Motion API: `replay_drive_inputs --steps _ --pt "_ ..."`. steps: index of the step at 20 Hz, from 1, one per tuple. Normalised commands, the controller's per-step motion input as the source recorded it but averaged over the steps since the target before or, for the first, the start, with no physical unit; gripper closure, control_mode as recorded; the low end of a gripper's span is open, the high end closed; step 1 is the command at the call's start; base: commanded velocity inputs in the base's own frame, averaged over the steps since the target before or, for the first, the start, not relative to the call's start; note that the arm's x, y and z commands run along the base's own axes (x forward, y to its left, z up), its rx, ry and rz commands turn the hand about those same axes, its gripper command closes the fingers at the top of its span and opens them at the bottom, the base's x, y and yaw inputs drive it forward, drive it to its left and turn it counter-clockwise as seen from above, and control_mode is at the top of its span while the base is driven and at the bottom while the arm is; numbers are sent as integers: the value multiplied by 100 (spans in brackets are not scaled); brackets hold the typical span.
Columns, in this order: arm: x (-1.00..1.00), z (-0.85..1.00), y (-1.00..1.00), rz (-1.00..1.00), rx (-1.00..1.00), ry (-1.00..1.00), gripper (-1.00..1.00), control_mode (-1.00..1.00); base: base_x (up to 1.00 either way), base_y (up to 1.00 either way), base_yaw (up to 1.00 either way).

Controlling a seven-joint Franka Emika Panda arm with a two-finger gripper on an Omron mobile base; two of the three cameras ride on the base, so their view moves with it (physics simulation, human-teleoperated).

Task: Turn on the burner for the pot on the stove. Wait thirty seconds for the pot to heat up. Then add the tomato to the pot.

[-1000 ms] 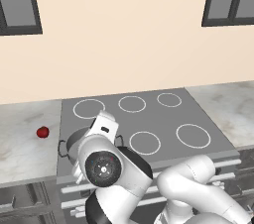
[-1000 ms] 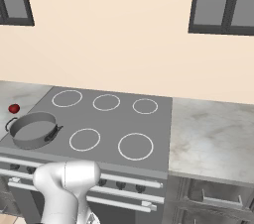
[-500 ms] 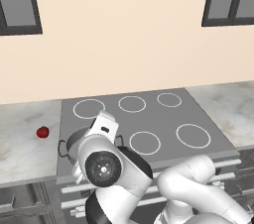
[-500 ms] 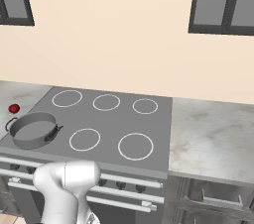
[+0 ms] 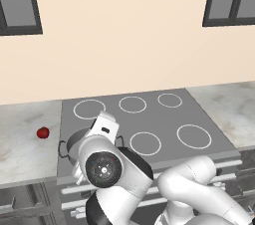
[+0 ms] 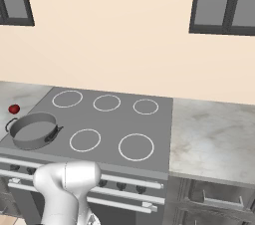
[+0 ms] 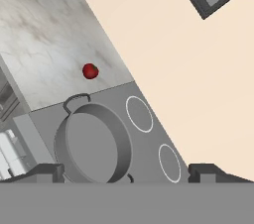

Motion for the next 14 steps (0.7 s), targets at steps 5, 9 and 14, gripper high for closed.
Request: replay_drive_inputs --steps 5,9,14 --pt "0 0 0 0 0 0 -100 -100 0 0 0" --pt "0 0 0 0 0 0 -100 -100 0 0 0" --pt "0 0 0 0 0 0 -100 -100 0 0 0"
